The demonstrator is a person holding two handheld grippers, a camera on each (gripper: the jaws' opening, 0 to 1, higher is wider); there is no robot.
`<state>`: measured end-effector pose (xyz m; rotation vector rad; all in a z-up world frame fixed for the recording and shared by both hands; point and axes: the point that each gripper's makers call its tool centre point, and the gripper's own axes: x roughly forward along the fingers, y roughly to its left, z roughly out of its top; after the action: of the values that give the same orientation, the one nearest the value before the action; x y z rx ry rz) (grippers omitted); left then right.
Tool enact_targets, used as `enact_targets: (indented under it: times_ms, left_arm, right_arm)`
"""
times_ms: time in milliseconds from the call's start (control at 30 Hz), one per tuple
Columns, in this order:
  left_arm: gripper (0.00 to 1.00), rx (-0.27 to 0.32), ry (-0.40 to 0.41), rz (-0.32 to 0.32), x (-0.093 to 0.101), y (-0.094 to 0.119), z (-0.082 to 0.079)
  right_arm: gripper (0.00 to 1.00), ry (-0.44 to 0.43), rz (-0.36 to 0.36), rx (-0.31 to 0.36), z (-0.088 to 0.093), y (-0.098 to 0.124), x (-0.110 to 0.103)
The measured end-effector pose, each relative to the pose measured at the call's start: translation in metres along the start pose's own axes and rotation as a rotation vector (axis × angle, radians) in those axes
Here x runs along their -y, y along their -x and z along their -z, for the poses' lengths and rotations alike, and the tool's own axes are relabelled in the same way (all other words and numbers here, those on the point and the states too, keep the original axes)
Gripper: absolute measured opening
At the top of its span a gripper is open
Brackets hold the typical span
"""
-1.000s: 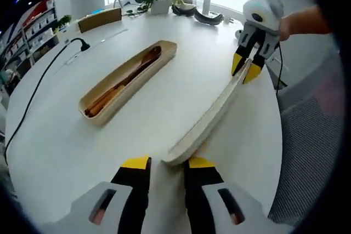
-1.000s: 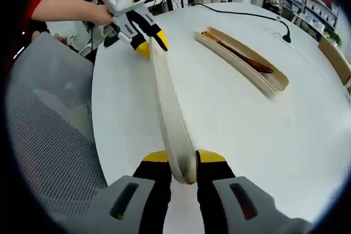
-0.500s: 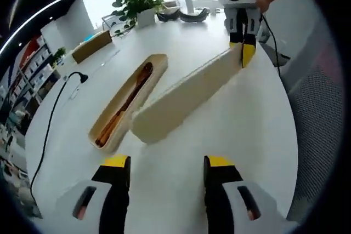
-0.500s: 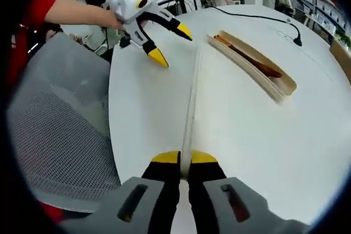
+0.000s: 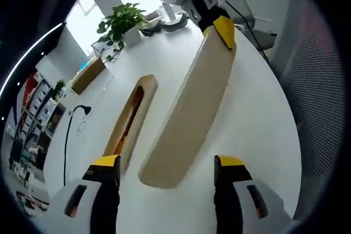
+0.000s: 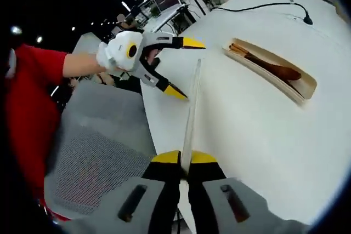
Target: Arrange the utensils inside the cutlery case until each visible utensil rests in its matching compartment.
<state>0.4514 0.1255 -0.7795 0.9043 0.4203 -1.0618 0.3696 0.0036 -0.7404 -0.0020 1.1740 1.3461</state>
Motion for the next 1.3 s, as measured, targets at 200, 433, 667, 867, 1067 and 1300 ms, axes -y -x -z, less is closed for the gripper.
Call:
enact_targets:
  times_ms: [200,433,667,867,1067,1300]
  left_arm:
    - [0.72,-0.001,-0.075,0.022,0.016,0.002,-0.004]
    - [0.64,0.005,-0.161,0.025,0.027,0.007,-0.006]
    - [0.51,0.005,-0.127,0.028,0.026,0.012,-0.006]
    - [0.44,-0.002,-0.05,0.058,0.025,0.015,-0.003]
    - [0.43,0.021,0.046,0.087,0.023,0.022,-0.005]
    - [0.43,0.013,0.138,0.114,0.017,0.026,0.001]
  right_arm:
    - [0.0,-0.117,-0.077,0.014,-0.007,0.001,-0.01]
    - [0.0,-0.253,-0.176,0.018,-0.013,0.004,-0.022]
    - [0.0,-0.247,-0.219,-0.02,-0.013,0.0,-0.031]
    - [0.01,-0.307,-0.197,0.05,-0.022,0.001,-0.023]
    - [0.02,-0.387,-0.155,0.262,-0.042,0.011,-0.012]
    - [0.03,-0.45,-0.105,0.394,-0.048,0.022,0.001]
